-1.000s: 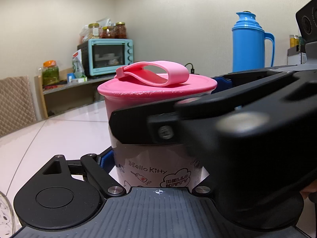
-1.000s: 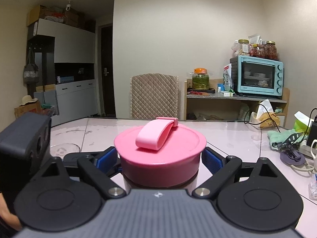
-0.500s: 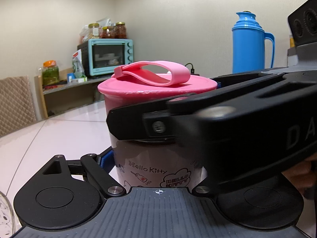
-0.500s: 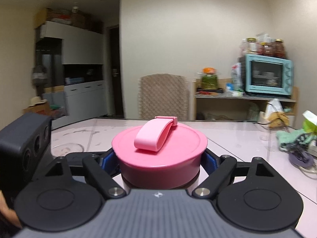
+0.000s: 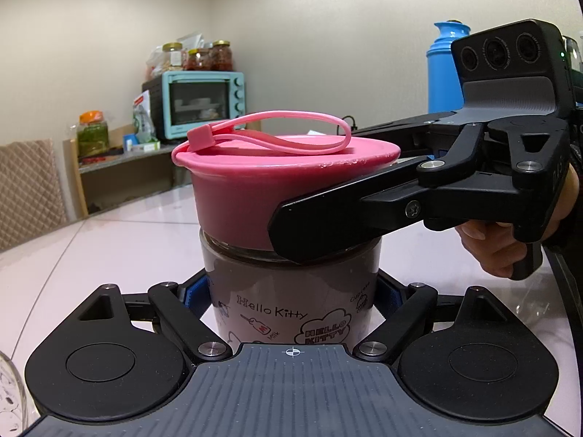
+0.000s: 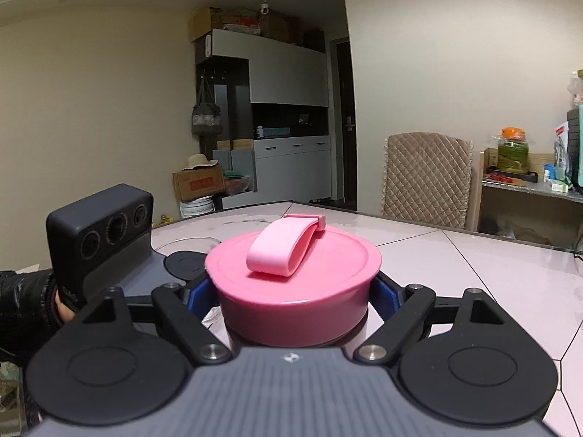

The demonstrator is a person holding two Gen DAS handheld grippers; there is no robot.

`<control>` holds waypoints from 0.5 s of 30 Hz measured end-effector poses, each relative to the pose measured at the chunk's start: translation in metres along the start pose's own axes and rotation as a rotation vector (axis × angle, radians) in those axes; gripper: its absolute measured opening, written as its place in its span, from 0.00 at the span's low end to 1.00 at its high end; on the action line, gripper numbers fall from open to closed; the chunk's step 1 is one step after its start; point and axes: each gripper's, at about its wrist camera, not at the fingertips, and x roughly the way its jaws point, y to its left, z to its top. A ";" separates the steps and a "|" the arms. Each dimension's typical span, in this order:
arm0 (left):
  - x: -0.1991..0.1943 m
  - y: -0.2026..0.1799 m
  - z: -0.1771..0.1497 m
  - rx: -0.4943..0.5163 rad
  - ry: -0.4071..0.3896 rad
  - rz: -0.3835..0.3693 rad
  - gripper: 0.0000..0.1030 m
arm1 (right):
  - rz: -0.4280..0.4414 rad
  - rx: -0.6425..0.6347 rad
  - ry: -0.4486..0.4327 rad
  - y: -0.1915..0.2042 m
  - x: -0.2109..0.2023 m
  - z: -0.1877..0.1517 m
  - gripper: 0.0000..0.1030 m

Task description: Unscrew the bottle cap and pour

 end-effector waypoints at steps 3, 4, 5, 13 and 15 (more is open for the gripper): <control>0.000 0.000 0.000 0.000 0.000 0.000 0.87 | -0.054 0.003 -0.003 0.012 -0.003 0.002 0.87; 0.000 0.000 0.000 0.000 0.000 0.000 0.87 | -0.074 0.001 -0.004 0.016 -0.004 0.002 0.90; 0.000 0.000 0.000 0.001 0.000 0.000 0.87 | -0.114 -0.004 -0.003 0.025 -0.007 0.002 0.91; 0.000 0.000 0.000 0.000 0.000 0.000 0.87 | -0.353 0.031 -0.026 0.059 -0.022 -0.006 0.93; 0.000 0.000 0.000 0.000 0.000 0.000 0.87 | -0.389 0.054 -0.042 0.064 -0.022 -0.008 0.93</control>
